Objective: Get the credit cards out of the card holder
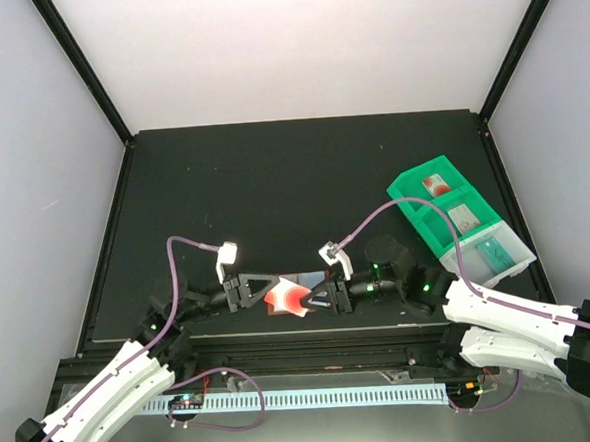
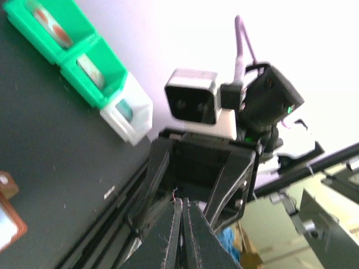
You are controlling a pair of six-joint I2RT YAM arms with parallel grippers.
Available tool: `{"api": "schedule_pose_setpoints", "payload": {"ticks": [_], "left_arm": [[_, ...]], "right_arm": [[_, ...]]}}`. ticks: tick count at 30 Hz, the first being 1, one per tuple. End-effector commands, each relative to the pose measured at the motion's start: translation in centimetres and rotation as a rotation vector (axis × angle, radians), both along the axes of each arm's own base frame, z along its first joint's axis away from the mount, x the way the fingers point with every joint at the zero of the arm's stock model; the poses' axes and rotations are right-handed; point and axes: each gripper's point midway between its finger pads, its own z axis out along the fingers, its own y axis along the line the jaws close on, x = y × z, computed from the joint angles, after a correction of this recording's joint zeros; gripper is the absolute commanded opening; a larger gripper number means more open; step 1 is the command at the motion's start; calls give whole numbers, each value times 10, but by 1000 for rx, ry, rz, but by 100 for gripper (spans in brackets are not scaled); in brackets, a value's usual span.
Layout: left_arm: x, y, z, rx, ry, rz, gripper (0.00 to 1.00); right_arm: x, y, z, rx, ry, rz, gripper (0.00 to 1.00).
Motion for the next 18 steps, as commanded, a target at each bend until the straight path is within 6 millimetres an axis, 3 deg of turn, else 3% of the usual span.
{"api": "schedule_pose_setpoints", "payload": {"ticks": [1,6,12,16,18], "left_arm": [[24,9,44,-128,-61,144,2],[37,9,53,-143,-65,198,2],[43,8,53,-157,-60,213,2],[45,6,47,-142,-41,209,1],[46,6,43,-131,-31,217,4]], "right_arm": [[24,6,29,160,76,-163,48],[42,2,45,227,100,-284,40],[49,-10,56,281,81,-360,20],[54,-17,60,279,36,-399,1],[55,-20,64,279,11,-413,1]]}}
